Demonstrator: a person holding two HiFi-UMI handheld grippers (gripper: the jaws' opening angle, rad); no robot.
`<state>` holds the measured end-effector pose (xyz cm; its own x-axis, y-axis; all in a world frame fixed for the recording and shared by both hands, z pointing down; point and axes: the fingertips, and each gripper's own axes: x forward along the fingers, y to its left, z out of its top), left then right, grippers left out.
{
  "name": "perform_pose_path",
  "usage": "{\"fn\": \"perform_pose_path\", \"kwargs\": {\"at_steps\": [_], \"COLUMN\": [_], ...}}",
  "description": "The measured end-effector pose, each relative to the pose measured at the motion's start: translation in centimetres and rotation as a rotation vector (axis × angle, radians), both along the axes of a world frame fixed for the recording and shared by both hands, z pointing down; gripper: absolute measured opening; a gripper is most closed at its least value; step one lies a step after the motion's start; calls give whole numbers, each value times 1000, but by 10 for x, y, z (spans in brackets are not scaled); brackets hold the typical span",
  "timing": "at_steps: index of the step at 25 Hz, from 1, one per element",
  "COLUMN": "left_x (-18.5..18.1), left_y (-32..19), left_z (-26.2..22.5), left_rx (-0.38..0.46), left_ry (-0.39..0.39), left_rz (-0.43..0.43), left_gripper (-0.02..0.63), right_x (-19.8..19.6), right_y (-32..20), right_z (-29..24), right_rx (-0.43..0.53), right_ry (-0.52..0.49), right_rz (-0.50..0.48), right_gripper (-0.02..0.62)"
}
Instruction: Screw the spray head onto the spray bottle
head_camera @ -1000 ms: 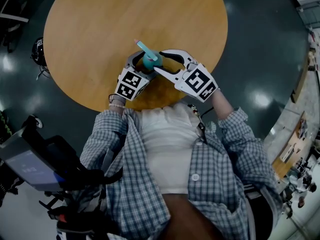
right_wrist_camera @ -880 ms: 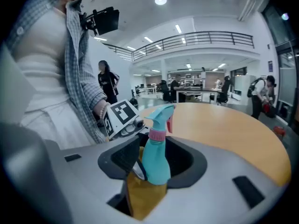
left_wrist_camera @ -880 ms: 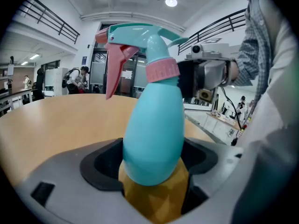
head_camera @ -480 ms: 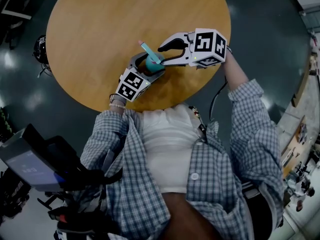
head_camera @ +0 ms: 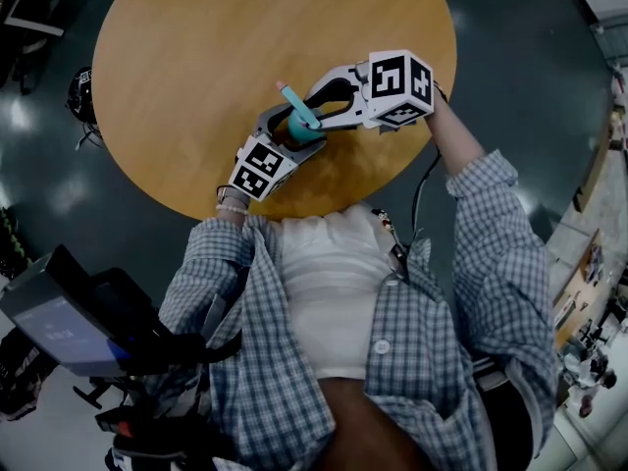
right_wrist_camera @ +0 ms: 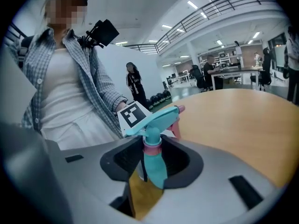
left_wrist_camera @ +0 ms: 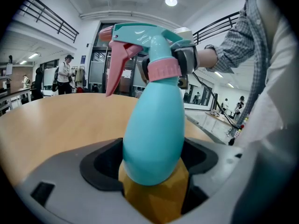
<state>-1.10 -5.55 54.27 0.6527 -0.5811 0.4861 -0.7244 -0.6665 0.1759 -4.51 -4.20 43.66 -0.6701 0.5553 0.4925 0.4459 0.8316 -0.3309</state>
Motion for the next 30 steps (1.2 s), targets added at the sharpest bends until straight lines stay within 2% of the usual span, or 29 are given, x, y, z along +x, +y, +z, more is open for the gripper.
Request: {"fn": "perform_pose_path", "kwargs": {"at_steps": [4, 7, 12, 15, 20, 24, 27, 30], "left_x": [0, -1, -3, -4, -4, -5, -3, -3], "left_y": [0, 0, 0, -2, -2, -3, -4, -5], "left_z": [-2, -3, 1, 0, 3, 4, 3, 1], "left_rx": [4, 4, 2, 8, 7, -4, -8, -7], "left_ry": [7, 8, 13, 10, 6, 13, 35, 36], "left_rz": [-2, -4, -19, -26, -24, -36, -50, -51], "left_gripper": [383, 383, 383, 383, 383, 383, 383, 383], "right_x": [1, 2, 0, 3, 8, 9, 5, 4], "right_y": [2, 3, 4, 0, -4, -6, -7, -7], "right_z": [-2, -2, 1, 1, 2, 4, 6, 7], "right_rx": [106, 205, 459, 543, 583, 633, 557, 441], "right_ry": [-96, -162, -253, -243, -207, -132, -124, -140], "right_rz": [95, 209, 485, 670, 931, 1067, 1079, 984], "right_gripper": [121, 121, 123, 123, 123, 123, 123, 124]}}
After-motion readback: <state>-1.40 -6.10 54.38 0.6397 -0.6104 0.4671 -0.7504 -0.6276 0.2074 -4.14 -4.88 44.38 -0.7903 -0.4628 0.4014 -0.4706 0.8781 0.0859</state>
